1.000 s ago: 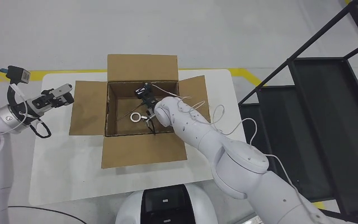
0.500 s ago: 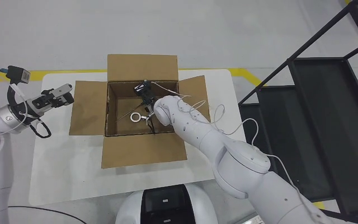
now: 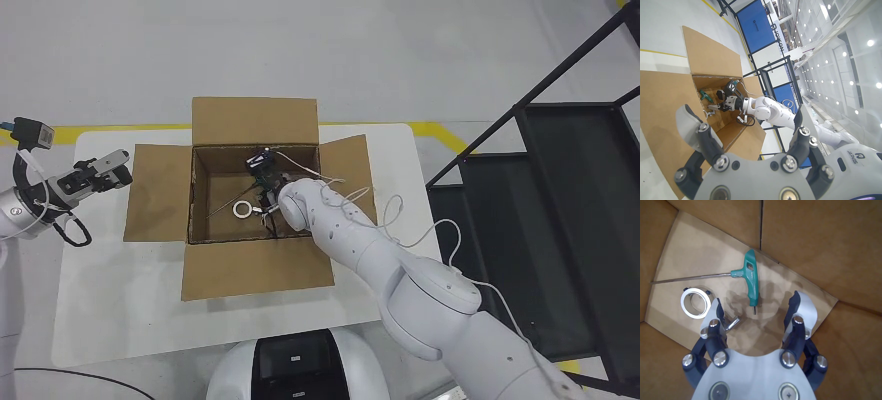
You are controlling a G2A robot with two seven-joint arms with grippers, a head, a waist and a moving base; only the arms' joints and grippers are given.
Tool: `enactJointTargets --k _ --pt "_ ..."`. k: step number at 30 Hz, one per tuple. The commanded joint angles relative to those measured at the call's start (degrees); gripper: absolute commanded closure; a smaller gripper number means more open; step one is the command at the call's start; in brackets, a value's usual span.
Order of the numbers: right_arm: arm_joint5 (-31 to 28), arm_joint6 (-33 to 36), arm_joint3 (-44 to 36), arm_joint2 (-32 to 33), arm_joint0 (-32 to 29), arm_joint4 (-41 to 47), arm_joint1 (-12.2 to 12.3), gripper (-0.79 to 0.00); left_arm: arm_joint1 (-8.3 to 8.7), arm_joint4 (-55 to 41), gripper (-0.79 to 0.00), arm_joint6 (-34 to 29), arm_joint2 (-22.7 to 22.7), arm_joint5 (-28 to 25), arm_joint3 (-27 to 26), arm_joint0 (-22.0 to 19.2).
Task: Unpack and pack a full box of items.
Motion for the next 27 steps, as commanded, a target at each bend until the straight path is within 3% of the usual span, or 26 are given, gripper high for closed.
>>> enactJointTargets --k 1,4,7,19,27 --pt "-0.18 -0.05 0.37 0.18 0.07 -0.04 -0.19 -0.271 0.00 0.00 -0.785 0.00 0.00 0.00 0.00 0.00" --pt "-0.51 -0.10 0.89 0.41 0.21 -0.11 -0.54 -0.191 0.00 0.00 -0.785 0.00 0.00 0.00 0.00 0.00" --pt "-0.70 0.36 1.57 0.43 0.40 -0.54 -0.92 0.000 0.00 0.00 -0.785 0.00 0.00 0.00 0.00 0.00" --pt "-2.31 2.16 3.01 0.59 1.59 -2.57 -2.02 0.000 0.00 0.00 -0.785 0.00 0.00 0.00 0.00 0.00" --pt "-4.99 6.01 0.68 1.31 3.08 -4.89 -0.96 0.000 0.00 0.00 -0.785 0.00 0.00 0.00 0.00 0.00"
